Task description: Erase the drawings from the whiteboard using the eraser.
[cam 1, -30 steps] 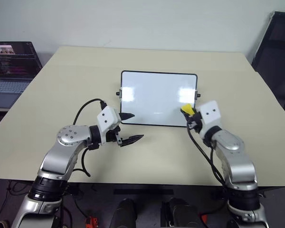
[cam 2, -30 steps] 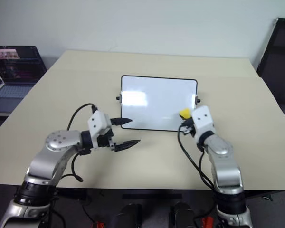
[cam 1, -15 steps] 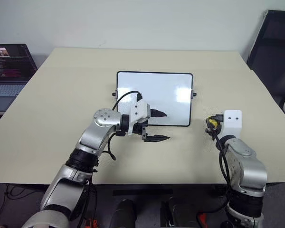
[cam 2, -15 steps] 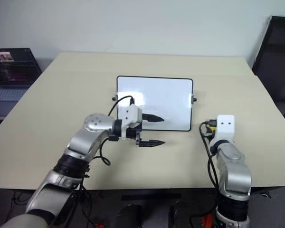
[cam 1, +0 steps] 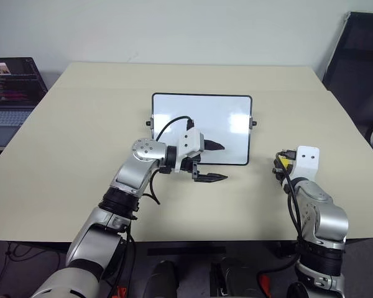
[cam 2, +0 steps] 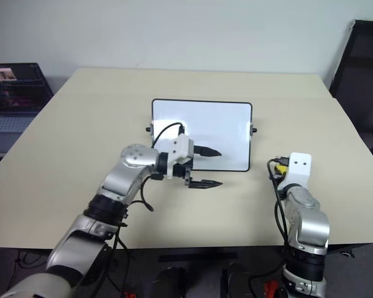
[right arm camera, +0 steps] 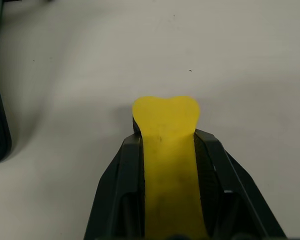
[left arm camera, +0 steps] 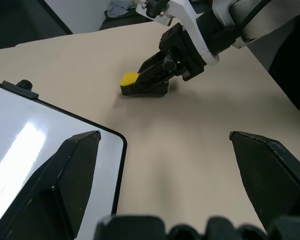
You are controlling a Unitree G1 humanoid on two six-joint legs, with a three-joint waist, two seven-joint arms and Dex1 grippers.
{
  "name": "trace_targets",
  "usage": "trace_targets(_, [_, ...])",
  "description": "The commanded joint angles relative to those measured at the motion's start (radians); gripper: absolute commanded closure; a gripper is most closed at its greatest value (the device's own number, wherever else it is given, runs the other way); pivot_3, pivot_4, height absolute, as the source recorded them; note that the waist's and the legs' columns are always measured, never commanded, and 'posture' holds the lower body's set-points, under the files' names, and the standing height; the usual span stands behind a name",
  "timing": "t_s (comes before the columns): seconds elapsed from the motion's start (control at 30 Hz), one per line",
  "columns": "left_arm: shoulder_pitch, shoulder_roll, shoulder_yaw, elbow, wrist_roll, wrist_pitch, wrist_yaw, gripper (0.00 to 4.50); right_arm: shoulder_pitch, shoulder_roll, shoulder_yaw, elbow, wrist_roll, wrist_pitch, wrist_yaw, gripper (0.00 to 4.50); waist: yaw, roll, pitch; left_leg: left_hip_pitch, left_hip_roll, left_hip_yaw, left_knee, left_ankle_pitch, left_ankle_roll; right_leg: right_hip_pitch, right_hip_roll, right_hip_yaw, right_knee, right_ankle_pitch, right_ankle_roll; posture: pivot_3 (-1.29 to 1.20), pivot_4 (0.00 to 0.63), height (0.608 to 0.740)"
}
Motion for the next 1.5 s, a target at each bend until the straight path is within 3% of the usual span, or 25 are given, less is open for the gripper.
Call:
trace_targets(0.03, [-0.026, -0.013, 0.001, -0.010, 0.008, -0.015, 0.002, 0.00, -0.013, -0.021, 0.012, -0.010, 0.021, -0.030, 0.002, 2.28, 0.000, 0.000, 0.000, 0.000, 0.000, 0.000, 0.000, 0.000, 0.000, 0.000, 0.000, 0.000, 0.000, 0.000, 0.000, 0.00, 0.150, 0.740])
trace_targets(0.23, [-0.013, -0.015, 0.002, -0.022, 0.019, -0.011, 0.005, 0.00, -0.010, -0.039, 0.017, -0.004, 0.046, -0.033, 0.005, 0.10, 0.000, 0.000, 0.000, 0.000, 0.000, 0.000, 0.000, 0.000, 0.000, 0.000, 0.000, 0.000, 0.000, 0.000, 0.000, 0.00, 0.150, 0.740])
trace_targets(0.27, [-0.007, -0.014, 0.004, -0.027, 0.021, -0.009, 0.009, 0.00, -0.010, -0.043, 0.019, -0.004, 0.050, -0.042, 0.008, 0.04, 0.000, 0.000, 0.000, 0.000, 0.000, 0.000, 0.000, 0.000, 0.000, 0.000, 0.000, 0.000, 0.000, 0.000, 0.000, 0.00, 0.150, 0.740])
trace_targets(0.5, [0.092, 0.034, 0.098, -0.130, 0.011, 0.067, 0.157, 0.00, 0.034, -0.107, 0.109, -0.149, 0.108, -0.125, 0.118, 0.04, -0.007, 0.000, 0.000, 0.000, 0.001, -0.001, 0.000, 0.000, 0.000, 0.000, 0.000, 0.000, 0.000, 0.000, 0.000, 0.00, 0.150, 0.740])
trace_targets(0.63, [0.257, 0.052, 0.213, -0.320, -0.008, 0.183, 0.338, 0.00, 0.118, -0.134, 0.183, -0.246, 0.118, -0.173, 0.155, 0.04, -0.008, 0.000, 0.000, 0.000, 0.002, -0.005, -0.001, 0.000, 0.000, 0.000, 0.000, 0.001, 0.000, 0.000, 0.000, 0.00, 0.150, 0.740])
trace_targets(0.73, [0.434, 0.025, 0.309, -0.517, -0.022, 0.288, 0.503, 0.00, 0.199, -0.151, 0.255, -0.265, 0.080, -0.311, 0.167, 0.04, -0.007, 0.000, 0.000, -0.001, 0.004, -0.007, -0.001, 0.000, 0.000, 0.000, -0.002, 0.002, -0.001, 0.000, 0.000, 0.00, 0.150, 0.740])
trace_targets(0.87, [0.616, -0.022, 0.366, -0.660, 0.052, 0.287, 0.694, 0.00, 0.303, -0.138, 0.289, -0.232, 0.040, -0.529, 0.133, 0.04, 0.001, 0.000, 0.000, -0.001, 0.003, -0.007, 0.000, 0.000, 0.000, 0.001, -0.004, 0.001, -0.004, 0.000, 0.001, 0.00, 0.150, 0.740])
trace_targets(1.07, [0.723, -0.079, 0.413, -0.651, 0.205, 0.192, 0.950, 0.00, 0.437, -0.069, 0.205, -0.158, 0.083, -0.676, 0.077, 0.04, 0.019, -0.001, -0.001, 0.000, 0.004, -0.006, 0.001, 0.000, 0.000, 0.003, -0.004, 0.001, -0.005, 0.000, 0.002, 0.00, 0.150, 0.740])
trace_targets(1.5, [0.788, -0.124, 0.434, -0.677, 0.190, 0.202, 1.041, 0.00, 0.505, -0.077, 0.228, -0.186, 0.086, -0.676, 0.088, 0.04, 0.019, -0.001, -0.002, 0.000, 0.004, -0.005, -0.001, 0.000, 0.000, 0.003, -0.004, 0.002, -0.005, 0.000, 0.001, 0.00, 0.150, 0.740])
